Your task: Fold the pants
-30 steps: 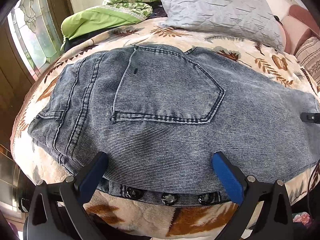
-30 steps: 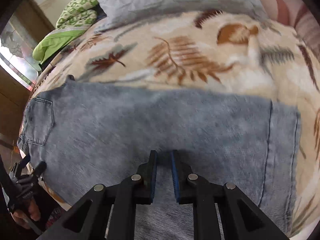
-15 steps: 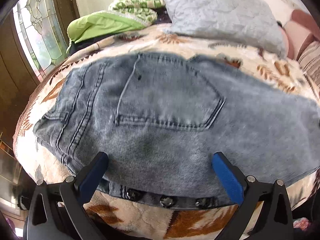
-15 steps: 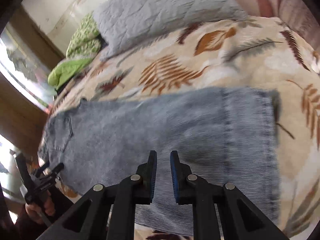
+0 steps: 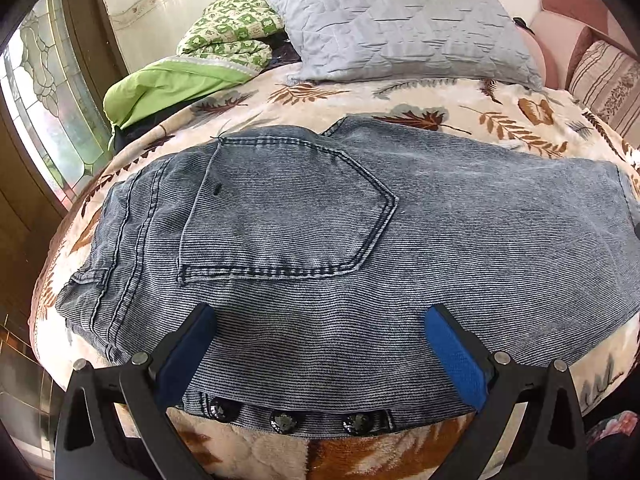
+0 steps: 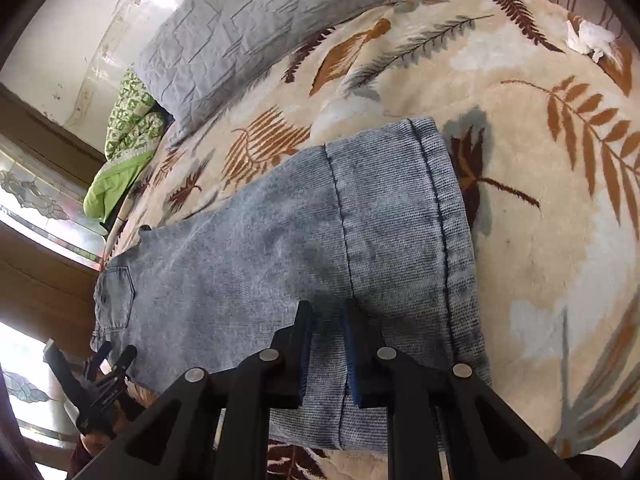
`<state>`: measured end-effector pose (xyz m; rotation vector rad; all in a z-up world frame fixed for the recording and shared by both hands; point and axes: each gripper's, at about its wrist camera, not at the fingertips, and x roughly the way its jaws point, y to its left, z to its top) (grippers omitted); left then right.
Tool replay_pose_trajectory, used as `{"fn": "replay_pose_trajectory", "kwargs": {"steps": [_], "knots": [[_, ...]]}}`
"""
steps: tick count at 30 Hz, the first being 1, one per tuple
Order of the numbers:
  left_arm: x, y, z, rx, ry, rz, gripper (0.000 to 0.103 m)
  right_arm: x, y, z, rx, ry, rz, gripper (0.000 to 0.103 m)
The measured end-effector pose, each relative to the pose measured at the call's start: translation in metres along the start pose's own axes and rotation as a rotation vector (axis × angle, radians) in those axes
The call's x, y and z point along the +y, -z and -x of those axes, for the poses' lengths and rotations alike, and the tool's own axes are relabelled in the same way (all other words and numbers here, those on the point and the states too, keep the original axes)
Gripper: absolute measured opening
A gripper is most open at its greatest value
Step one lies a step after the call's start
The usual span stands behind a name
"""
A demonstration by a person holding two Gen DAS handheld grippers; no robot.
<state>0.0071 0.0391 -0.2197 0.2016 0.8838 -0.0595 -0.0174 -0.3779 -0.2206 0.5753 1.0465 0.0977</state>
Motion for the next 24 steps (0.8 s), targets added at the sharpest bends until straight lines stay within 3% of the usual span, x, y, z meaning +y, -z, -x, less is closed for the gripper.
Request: {"fn": "replay_pose_trajectory", "kwargs": {"steps": [5,10,15,19,24], "knots": [[0.004,0.000,0.003,-0.011,0.003,0.026,0.103,0.005,0.020,0.008,0.020,0.013,0.036,0.018],[0.010,-0.003,0.010,-0.037,0.004,0.062,0.103,0.028,0.032,0.017,-0.025,0.056,0.145,0.019],[0.012,-0.004,0.014,-0.054,-0.008,0.065,0.103,0.049,0.032,0.019,-0.073,0.026,0.190,0.019],[0.015,-0.005,0.012,-0.040,-0.011,0.077,0.103,0.066,0.036,0.005,-0.029,0.006,0.223,0.019],[0.017,-0.004,0.003,-0.003,-0.027,0.090,0.103,0.079,0.048,-0.017,0.046,0.060,0.303,0.019]]}}
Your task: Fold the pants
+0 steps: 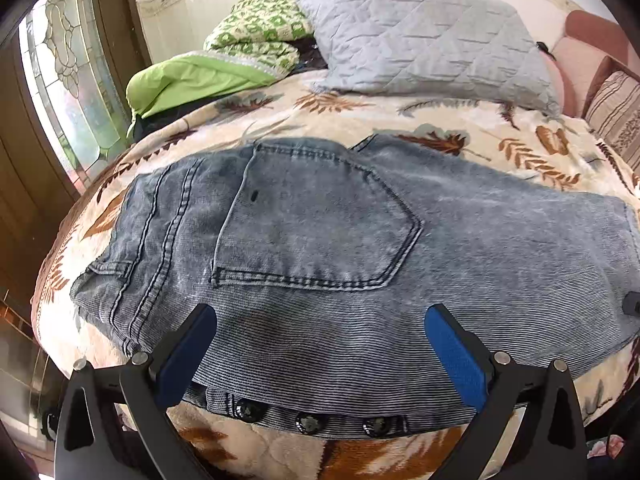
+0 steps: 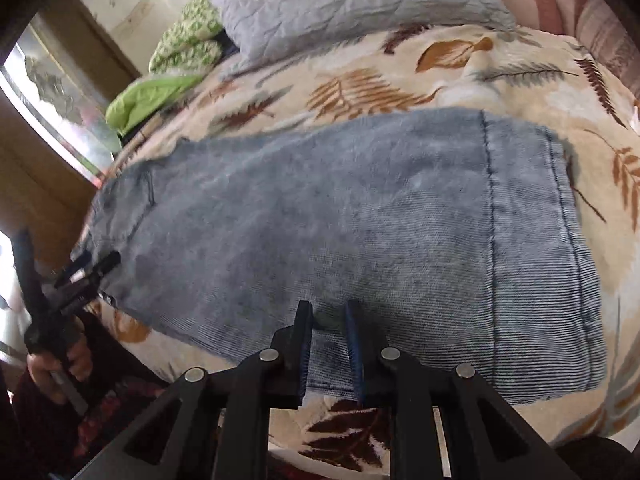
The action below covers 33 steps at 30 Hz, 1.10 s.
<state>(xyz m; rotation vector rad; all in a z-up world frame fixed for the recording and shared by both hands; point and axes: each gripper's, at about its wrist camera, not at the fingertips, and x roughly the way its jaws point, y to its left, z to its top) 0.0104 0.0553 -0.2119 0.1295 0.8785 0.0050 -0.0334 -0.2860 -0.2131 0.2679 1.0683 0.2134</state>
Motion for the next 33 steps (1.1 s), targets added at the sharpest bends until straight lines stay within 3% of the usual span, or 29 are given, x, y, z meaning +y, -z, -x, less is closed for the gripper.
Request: {"fn": "replay_pose_trajectory", "kwargs": {"steps": [3,7,11,13,15,21,28,33], "knots": [[0.002,0.001,-0.005,0.024,-0.011,0.005,0.103,0.000,0.001,0.000,-0.003,-0.001,0.006,0.020],[0.018,-0.004,-0.001,0.000,-0.019,0.067,0.103,-0.004,-0.001,0.003,-0.025,-0.053,-0.036,0.020],[0.073,-0.008,0.001,-0.021,-0.069,0.307,0.103,0.005,-0.003,0.007,-0.072,-0.092,-0.002,0.020],[0.099,-0.003,-0.008,0.026,-0.061,0.429,0.103,0.012,-0.004,0.003,-0.064,-0.108,0.013,0.020],[0.112,0.003,-0.020,0.092,-0.093,0.483,0.103,0.019,-0.003,-0.003,-0.049,-0.120,0.030,0.020],[0.108,0.008,-0.026,0.111,-0.108,0.429,0.103,0.037,-0.002,-0.019,-0.020,-0.098,0.094,0.020],[0.109,0.011,-0.027,0.138,-0.117,0.430,0.103,0.019,-0.001,-0.021,0.016,-0.178,0.012,0.022],[0.097,0.009,-0.025,0.150,-0.166,0.356,0.103,0.021,0.001,-0.020,0.030,-0.170,0.030,0.022]]}}
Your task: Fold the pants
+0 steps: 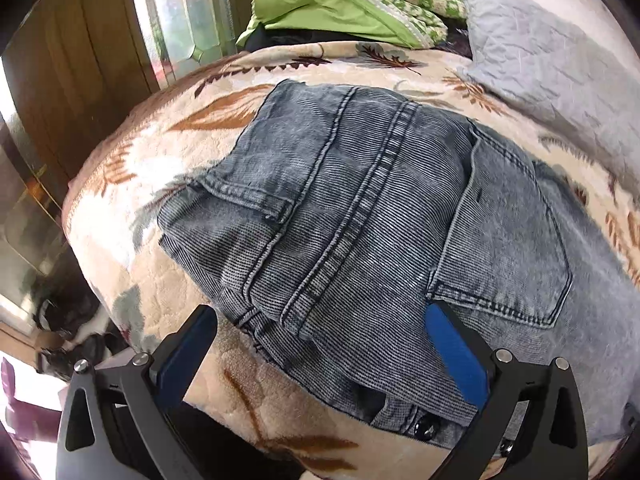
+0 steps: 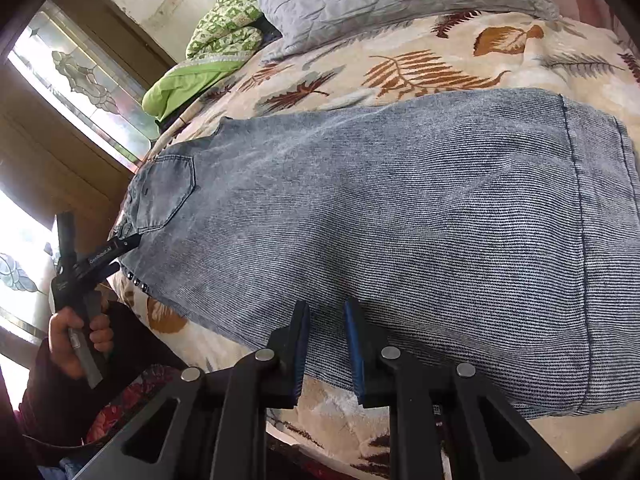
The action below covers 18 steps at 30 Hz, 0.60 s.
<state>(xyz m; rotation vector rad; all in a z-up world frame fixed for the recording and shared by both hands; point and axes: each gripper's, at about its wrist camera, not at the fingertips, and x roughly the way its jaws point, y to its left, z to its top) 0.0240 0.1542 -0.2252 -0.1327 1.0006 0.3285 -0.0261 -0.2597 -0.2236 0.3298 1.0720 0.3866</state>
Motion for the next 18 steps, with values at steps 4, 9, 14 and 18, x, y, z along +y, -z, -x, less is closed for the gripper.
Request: {"fn": "replay_pose_trajectory", "kwargs": {"steps": [4,9,14,18], "knots": [[-0.011,0.004,0.016,-0.038,-0.056,-0.059,0.103,0.000,-0.002,0.001,0.010,0.002,0.002,0.021],[-0.040,0.010,0.043,-0.133,-0.070,-0.169,0.102,0.004,-0.004,0.010,-0.018,0.048,0.029,0.021],[-0.087,0.007,0.071,-0.208,-0.011,-0.279,0.103,-0.005,-0.010,0.026,-0.103,0.068,-0.008,0.021],[-0.127,0.004,0.072,-0.188,0.049,-0.338,0.103,-0.020,-0.015,0.027,-0.115,0.102,-0.070,0.021]]}}
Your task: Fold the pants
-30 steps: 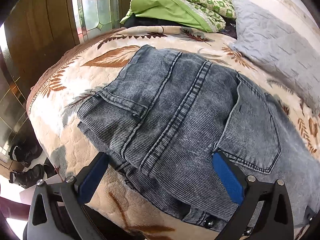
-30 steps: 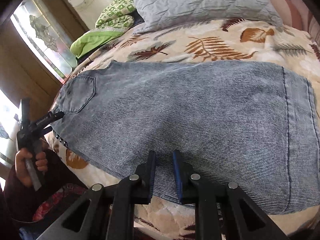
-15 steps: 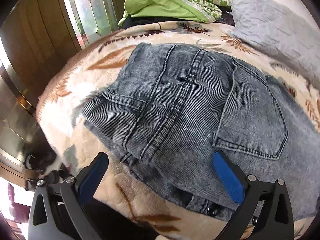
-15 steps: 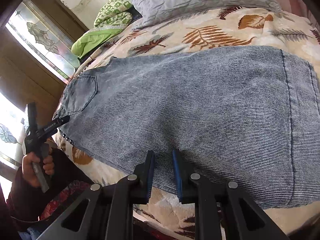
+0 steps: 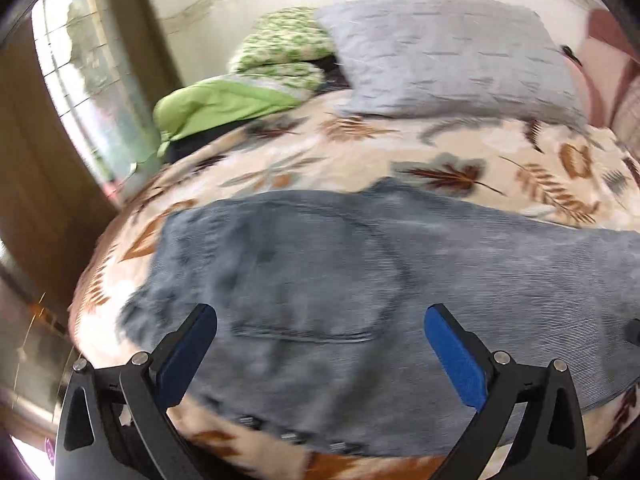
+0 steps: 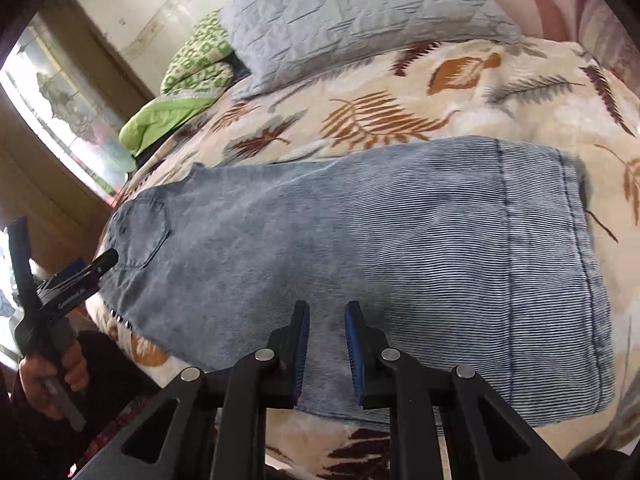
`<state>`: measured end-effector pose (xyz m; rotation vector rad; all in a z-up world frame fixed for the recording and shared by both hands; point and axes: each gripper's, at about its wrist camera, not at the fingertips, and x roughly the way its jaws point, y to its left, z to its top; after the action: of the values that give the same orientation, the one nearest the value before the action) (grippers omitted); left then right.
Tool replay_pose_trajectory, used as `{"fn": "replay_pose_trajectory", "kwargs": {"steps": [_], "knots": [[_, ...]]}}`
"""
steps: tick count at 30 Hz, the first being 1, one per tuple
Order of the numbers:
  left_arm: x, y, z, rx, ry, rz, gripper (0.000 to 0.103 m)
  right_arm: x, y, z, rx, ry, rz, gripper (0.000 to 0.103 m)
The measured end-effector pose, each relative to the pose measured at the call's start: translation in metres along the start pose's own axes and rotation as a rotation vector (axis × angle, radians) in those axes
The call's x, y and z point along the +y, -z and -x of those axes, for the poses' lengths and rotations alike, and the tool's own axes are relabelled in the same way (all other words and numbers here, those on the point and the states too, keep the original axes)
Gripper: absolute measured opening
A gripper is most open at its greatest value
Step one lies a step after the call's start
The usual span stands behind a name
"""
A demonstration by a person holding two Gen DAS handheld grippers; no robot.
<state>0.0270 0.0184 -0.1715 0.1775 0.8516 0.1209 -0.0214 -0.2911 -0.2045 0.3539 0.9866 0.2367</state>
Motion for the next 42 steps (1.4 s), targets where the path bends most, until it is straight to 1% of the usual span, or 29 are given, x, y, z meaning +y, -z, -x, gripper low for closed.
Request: {"fn": "replay_pose_trajectory", "kwargs": {"steps": [3,6,11,14,17,21,34,37,42], "knots": [[-0.022,-0.001,-0.006,0.016,0.022,-0.020,0.103,-0.012,-0.003,0.000,-0.006,0.013,-0.052,0.021],[-0.038,0.003,-0.015,0.053,0.042,-0.030,0.103,-0.021,-0.004,-0.003,0.005,0.011,-0.090,0.021],[-0.053,0.014,-0.024,0.084,0.044,-0.043,0.103,-0.023,-0.006,-0.009,0.012,0.011,-0.092,0.021],[-0.054,0.020,-0.031,0.105,0.043,-0.043,0.103,-0.023,-0.006,-0.011,0.013,0.009,-0.092,0.021],[-0.051,0.022,-0.037,0.118,0.058,-0.024,0.103,-0.025,-0.007,-0.012,0.013,-0.002,-0.102,0.021],[-0.048,0.024,-0.039,0.113,0.074,-0.019,0.103,-0.028,-0.006,-0.012,0.013,-0.014,-0.117,0.021],[-0.041,0.031,-0.042,0.083,0.122,0.007,0.103,-0.026,-0.006,-0.015,0.003,-0.004,-0.105,0.022],[-0.041,0.031,-0.041,0.086,0.130,0.008,0.103,-0.025,-0.006,-0.015,0.000,0.001,-0.100,0.022],[-0.036,0.029,-0.037,0.093,0.169,0.030,0.103,-0.022,-0.005,-0.016,-0.008,0.015,-0.084,0.022]]}}
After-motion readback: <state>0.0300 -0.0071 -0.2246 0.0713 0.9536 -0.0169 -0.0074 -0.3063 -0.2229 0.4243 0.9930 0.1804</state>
